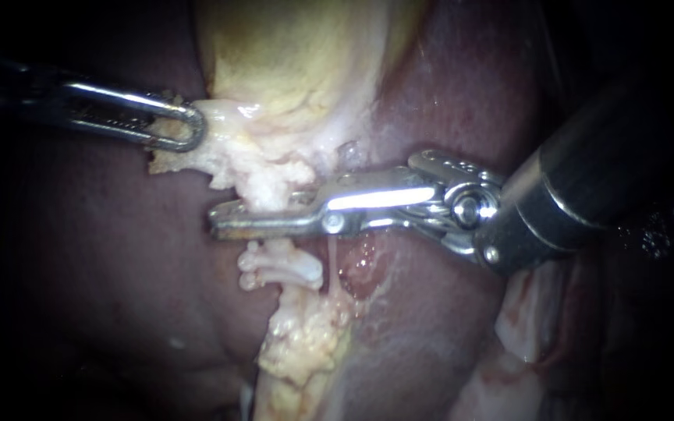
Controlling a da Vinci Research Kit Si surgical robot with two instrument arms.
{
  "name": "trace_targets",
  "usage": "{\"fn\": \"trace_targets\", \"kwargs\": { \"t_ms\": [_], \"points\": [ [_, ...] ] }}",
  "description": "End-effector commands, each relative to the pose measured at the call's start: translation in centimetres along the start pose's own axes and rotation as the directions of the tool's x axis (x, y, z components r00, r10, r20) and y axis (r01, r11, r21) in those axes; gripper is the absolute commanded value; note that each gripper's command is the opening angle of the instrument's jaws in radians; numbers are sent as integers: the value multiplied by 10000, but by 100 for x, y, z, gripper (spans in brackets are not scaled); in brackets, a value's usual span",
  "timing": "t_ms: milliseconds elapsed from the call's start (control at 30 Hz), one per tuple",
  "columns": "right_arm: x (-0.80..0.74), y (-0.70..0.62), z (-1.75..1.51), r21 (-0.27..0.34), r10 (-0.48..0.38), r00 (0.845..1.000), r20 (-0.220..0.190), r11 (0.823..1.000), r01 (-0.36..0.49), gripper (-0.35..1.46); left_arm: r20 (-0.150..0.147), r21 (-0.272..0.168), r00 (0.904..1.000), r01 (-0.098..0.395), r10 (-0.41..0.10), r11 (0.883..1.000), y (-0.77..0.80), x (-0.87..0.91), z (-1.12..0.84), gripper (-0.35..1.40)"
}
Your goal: Clipping third clip left tube
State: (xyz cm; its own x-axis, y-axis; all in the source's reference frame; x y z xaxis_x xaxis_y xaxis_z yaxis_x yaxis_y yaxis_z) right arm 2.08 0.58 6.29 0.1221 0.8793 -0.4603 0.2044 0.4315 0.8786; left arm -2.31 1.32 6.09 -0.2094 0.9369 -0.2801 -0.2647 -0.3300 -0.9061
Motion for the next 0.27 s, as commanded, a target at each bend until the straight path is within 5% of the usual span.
{"fn": "trace_targets", "kwargs": {
  "t_ms": [33,267],
  "points": [
    [-1,1,0,21,-7,10000,13,10000,7,-35,-4,3,10000,3,-3,10000,0,0,0,-35],
    [-1,2,1,39,-9,10000,24,10000,9,-35,-5,5,10000,4,-4,10000,0,0,1,-35]
  ]
}}
